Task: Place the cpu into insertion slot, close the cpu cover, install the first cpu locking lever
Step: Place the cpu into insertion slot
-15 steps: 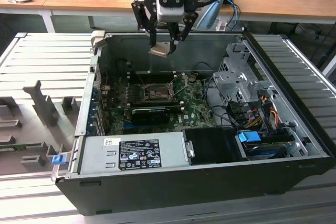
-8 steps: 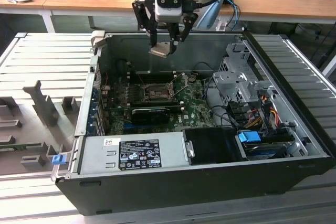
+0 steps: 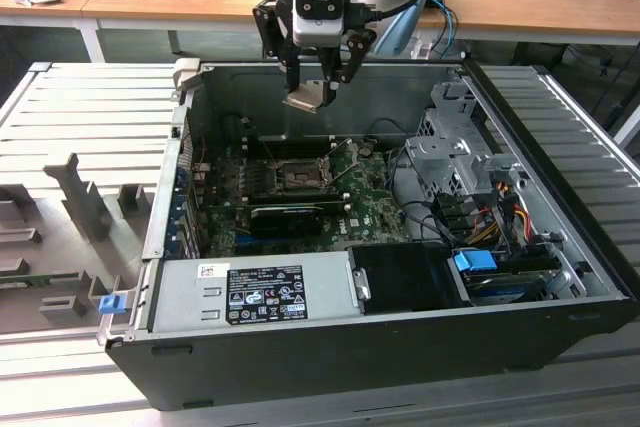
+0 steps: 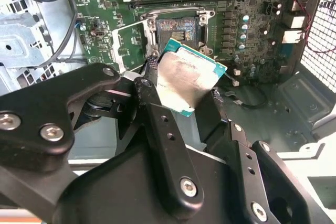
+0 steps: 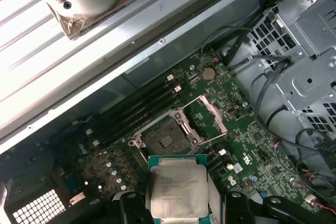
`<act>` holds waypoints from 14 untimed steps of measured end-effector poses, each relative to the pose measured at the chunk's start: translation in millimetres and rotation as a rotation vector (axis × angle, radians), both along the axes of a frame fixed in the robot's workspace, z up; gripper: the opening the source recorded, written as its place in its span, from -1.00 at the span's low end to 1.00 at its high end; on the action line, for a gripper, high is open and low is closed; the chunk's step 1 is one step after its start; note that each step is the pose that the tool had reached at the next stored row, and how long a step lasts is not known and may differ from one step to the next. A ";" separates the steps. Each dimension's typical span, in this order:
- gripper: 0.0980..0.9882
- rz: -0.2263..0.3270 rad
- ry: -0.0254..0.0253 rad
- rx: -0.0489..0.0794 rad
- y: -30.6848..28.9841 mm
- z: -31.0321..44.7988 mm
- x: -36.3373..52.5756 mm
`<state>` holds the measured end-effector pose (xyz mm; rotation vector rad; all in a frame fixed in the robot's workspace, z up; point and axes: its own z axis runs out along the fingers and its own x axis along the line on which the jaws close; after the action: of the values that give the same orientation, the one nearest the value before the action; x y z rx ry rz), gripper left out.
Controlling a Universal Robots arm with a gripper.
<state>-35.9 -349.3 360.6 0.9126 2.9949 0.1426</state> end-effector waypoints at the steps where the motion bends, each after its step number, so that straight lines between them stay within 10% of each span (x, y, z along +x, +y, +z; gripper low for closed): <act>1: -0.03 -0.001 0.0001 0.000 0.0 0.0 0.0; 14: -0.03 -0.028 -0.0001 0.000 0.0 -1.1 0.0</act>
<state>-35.9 -349.3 359.5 0.9534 2.9808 0.1426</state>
